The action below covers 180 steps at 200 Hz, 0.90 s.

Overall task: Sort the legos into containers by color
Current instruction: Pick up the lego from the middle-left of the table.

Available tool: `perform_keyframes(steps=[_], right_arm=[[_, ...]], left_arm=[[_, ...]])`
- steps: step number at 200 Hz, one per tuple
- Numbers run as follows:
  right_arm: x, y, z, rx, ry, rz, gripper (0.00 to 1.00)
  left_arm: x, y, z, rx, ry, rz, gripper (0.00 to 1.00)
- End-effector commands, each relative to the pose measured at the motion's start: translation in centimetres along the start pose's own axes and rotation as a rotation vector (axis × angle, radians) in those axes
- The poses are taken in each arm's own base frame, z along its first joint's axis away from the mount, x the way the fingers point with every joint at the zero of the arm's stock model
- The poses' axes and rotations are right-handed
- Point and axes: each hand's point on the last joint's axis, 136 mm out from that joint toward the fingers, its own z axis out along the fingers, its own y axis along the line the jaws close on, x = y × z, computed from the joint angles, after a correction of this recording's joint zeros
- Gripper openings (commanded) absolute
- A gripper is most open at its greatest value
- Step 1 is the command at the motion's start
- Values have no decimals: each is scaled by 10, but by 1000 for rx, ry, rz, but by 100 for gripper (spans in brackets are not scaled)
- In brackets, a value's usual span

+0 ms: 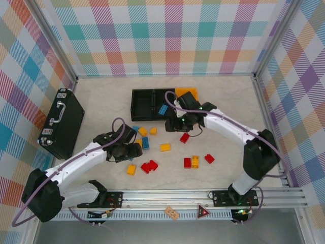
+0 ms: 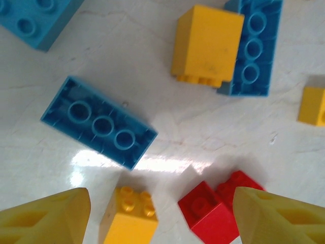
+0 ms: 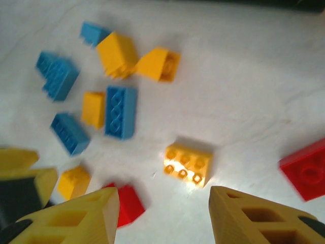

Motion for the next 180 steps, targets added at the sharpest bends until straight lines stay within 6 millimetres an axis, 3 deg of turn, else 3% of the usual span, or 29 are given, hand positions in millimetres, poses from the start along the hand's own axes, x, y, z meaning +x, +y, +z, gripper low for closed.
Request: perform_keyframes(steps=[1,47,96,127,155,180], right_arm=[[26,34,-10,-221,21,-102,51],[82,21,-2,-277,104,-47,51],[97,11,1,-260,109,-14,51],[98,12,3,-273,111,-2,50],[101,12,5,-274,117,0,50],[102,13,5,-277,119,2,50]], left_arm=[[17,22,-8,-102,44,43,74],[44,33,12,-148,124,45,75],[59,31,30,-171,162,77,74],[60,31,42,-178,164,82,65],[59,27,43,-177,159,88,39],[52,23,33,-166,130,96,28]])
